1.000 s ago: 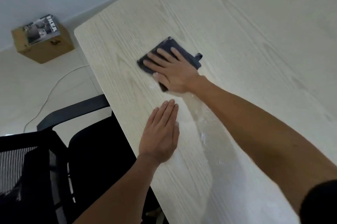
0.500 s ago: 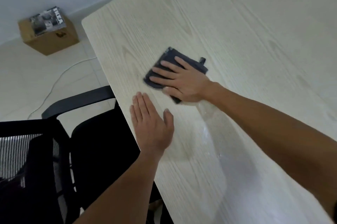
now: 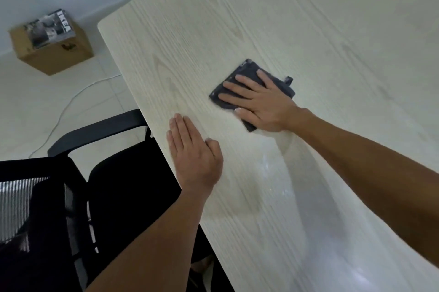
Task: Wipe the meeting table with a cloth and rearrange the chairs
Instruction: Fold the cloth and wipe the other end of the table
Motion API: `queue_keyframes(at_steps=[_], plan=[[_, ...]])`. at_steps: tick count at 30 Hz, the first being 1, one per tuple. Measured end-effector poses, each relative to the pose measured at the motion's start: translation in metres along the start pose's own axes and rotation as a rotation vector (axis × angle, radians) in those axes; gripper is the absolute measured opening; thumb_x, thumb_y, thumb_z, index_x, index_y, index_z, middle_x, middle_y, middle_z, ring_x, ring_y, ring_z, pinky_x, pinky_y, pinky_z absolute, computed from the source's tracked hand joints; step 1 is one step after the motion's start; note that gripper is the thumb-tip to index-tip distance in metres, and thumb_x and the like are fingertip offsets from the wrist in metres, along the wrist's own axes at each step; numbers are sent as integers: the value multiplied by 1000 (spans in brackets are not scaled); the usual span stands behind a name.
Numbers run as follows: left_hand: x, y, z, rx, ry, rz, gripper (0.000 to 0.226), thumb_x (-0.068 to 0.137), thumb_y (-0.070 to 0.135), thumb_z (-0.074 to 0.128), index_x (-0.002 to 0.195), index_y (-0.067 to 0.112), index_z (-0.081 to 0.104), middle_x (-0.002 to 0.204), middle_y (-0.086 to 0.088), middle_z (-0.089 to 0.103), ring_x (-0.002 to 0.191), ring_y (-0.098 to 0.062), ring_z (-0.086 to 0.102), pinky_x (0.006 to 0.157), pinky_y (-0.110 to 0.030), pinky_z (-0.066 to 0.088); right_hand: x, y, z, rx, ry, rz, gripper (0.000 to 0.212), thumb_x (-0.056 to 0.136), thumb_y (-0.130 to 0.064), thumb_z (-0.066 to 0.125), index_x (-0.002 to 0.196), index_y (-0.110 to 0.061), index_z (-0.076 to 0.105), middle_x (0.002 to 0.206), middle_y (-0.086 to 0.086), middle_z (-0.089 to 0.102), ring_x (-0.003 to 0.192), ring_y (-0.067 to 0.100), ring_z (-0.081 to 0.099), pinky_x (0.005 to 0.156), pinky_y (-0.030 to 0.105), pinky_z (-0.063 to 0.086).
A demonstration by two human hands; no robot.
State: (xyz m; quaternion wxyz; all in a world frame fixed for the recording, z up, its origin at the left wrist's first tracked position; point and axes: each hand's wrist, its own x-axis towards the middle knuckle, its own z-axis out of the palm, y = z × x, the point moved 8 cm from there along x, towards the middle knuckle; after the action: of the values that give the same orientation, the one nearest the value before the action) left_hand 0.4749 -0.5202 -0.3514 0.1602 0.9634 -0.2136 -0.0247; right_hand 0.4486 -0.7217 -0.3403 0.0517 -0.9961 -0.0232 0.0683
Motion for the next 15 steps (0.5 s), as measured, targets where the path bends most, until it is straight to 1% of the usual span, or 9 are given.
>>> queue_keyframes(at_steps=[2,3,4,5,7,10,11,12,15], plan=[[0,2,3,18,-24,12,76,97,29,28,161,-9,16,172,-25,14,162,-35,8,132,-52,7,12,43,-10,79,59,293,55,111,-52,14,166,-44,15,175,-15,9,163,19,4,128,60,-5],[1,2,3,25,-31,13,76,98,30,28,162,-9,14,172,-25,12,162,-34,6,132,-52,6,26,50,-13,118,74,423,56,111,-52,12,166,-44,12,176,-14,7,163,20,2,127,62,-8],[3,1,3,32,-31,14,76,98,30,28,162,-9,14,172,-24,11,162,-34,5,132,-52,5,41,43,-16,154,82,506,57,111,-52,11,167,-43,10,176,-14,4,163,21,-1,126,63,-10],[4,1,3,34,-26,19,76,98,30,27,162,-9,14,172,-25,11,162,-34,5,132,-52,5,52,28,-17,174,85,535,57,111,-52,10,167,-41,9,176,-13,3,163,22,-3,125,63,-12],[3,1,2,16,-20,29,77,97,31,26,161,-10,14,172,-25,12,162,-34,5,132,-52,4,50,-16,-10,183,70,458,57,111,-51,11,167,-40,10,176,-12,4,163,21,-2,125,63,-12],[2,-1,-1,-35,6,46,77,96,31,26,160,-12,20,170,-28,17,161,-37,10,131,-53,6,-14,-57,9,131,30,268,56,111,-52,12,166,-43,14,175,-14,8,163,17,1,127,59,-9],[0,-1,-1,-55,8,58,77,96,32,27,159,-12,21,170,-28,17,161,-38,10,131,-54,6,-40,-54,13,130,24,267,55,111,-53,12,165,-44,13,175,-15,8,163,16,0,127,58,-9],[-2,-1,-1,-77,-10,71,77,97,32,27,159,-12,21,170,-28,16,161,-37,9,131,-54,5,-61,-41,14,132,23,325,55,111,-53,13,165,-45,13,175,-16,7,163,16,-1,127,58,-10],[-5,-3,2,-100,-88,104,78,97,35,29,162,-7,17,173,-24,10,163,-32,3,132,-51,3,-71,19,5,194,51,666,57,111,-52,11,167,-43,7,176,-14,-1,163,19,-6,125,63,-12]])
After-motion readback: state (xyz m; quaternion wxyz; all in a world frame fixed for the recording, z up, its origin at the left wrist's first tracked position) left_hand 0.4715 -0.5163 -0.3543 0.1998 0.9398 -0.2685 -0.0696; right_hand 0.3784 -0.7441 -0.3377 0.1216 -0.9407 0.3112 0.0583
